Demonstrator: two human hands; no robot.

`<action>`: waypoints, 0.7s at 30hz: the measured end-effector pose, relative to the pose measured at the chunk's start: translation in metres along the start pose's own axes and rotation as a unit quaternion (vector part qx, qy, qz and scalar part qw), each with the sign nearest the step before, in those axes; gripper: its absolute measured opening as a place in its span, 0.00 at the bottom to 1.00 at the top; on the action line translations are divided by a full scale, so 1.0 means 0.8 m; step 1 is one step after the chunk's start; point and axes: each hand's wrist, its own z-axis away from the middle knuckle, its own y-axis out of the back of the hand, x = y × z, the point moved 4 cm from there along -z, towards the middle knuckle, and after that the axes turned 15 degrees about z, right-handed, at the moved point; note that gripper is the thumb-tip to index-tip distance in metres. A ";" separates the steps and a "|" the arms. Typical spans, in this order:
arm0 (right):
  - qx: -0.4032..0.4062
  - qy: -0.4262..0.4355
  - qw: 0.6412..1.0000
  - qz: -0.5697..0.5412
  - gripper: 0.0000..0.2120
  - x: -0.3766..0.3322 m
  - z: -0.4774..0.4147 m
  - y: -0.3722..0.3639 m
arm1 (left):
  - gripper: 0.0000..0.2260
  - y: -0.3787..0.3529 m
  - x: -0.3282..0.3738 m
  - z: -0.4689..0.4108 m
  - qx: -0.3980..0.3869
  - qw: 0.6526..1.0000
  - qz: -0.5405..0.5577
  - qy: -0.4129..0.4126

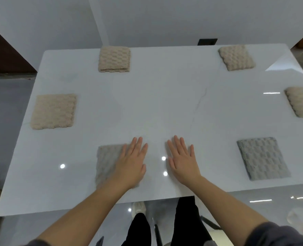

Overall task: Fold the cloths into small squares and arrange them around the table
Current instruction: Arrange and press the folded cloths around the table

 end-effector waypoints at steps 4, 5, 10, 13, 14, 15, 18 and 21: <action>-0.009 -0.011 1.000 0.008 0.36 0.084 -0.003 0.013 | 0.31 -0.013 0.074 -0.051 -0.023 0.999 0.020 0.015; -0.014 -0.008 1.000 0.013 0.37 0.106 -0.006 0.016 | 0.31 -0.017 0.096 -0.065 -0.025 0.999 0.026 0.019; -0.036 0.008 0.999 0.031 0.27 0.197 -0.018 0.027 | 0.31 -0.042 0.185 -0.120 -0.045 0.997 0.049 0.044; -0.050 0.008 0.998 0.032 0.27 0.250 -0.027 0.029 | 0.33 -0.054 0.226 -0.150 -0.066 0.994 0.056 0.060; -0.060 0.006 0.998 0.031 0.27 0.262 -0.029 0.027 | 0.34 -0.057 0.235 -0.157 -0.074 0.994 0.058 0.064; -0.069 0.006 0.997 0.033 0.27 0.272 -0.031 0.024 | 0.34 -0.059 0.241 -0.164 -0.079 0.993 0.055 0.068; -0.088 0.015 0.996 0.031 0.27 0.285 -0.041 0.019 | 0.37 -0.063 0.248 -0.186 -0.099 0.992 0.033 0.077; -0.086 0.018 0.995 0.037 0.26 0.292 -0.047 0.014 | 0.43 -0.065 0.247 -0.204 -0.123 0.988 0.020 0.096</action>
